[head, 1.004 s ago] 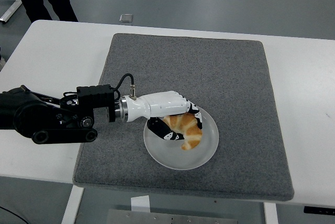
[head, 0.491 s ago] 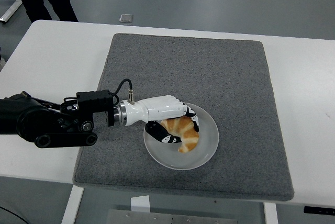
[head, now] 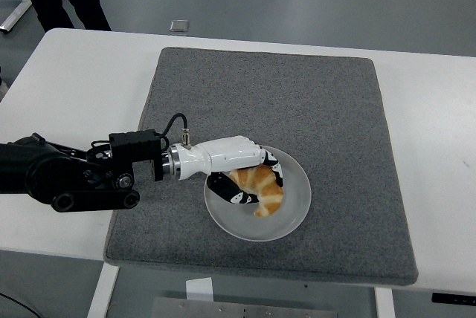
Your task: Place the bread on the plate
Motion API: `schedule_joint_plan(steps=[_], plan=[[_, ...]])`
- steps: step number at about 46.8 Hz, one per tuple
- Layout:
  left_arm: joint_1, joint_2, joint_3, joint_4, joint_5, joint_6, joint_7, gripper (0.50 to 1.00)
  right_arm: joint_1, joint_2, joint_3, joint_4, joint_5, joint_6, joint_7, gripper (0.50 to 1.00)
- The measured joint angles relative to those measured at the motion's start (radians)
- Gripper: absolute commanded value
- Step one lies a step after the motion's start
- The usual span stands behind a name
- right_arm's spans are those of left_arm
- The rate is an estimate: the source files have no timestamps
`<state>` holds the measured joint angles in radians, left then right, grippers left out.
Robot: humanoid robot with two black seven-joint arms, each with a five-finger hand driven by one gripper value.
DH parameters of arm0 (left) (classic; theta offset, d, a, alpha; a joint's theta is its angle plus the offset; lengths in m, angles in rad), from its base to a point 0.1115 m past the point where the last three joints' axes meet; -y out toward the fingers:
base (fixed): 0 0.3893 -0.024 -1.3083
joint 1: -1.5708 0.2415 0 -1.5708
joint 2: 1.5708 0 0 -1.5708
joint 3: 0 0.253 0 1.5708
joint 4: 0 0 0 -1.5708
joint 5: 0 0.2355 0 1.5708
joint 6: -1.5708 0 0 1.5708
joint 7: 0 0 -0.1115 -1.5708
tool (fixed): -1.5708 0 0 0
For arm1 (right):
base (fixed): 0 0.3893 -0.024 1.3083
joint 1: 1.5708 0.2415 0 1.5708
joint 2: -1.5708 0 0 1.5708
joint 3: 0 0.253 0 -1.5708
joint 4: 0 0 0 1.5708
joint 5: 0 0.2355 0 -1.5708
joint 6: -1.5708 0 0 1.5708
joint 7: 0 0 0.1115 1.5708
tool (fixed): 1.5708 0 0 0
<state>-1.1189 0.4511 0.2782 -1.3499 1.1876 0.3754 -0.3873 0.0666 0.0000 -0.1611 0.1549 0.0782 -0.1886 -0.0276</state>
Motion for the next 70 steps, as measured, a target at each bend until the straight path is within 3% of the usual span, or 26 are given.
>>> schedule_joint_plan(steps=[6,16,33,62,70], plan=[[0.016,0.001,-0.01,0.0,0.0,0.006,0.001,0.523,0.0,0.0,0.0,0.0,0.0,0.0,0.0,0.952],[0.027,0.003,-0.013,0.002,-0.005,0.009,0.001,0.621,0.0,0.0,0.0,0.0,0.0,0.0,0.0,0.952],[0.03,0.003,-0.028,0.002,-0.006,0.01,0.001,0.705,0.0,0.0,0.0,0.0,0.0,0.0,0.0,0.952],[0.036,0.003,-0.053,0.002,-0.018,0.01,0.001,0.956,0.0,0.0,0.0,0.0,0.0,0.0,0.0,0.952],[0.036,0.002,-0.074,0.0,-0.056,0.003,0.001,0.964,0.0,0.0,0.0,0.0,0.0,0.0,0.0,0.952]])
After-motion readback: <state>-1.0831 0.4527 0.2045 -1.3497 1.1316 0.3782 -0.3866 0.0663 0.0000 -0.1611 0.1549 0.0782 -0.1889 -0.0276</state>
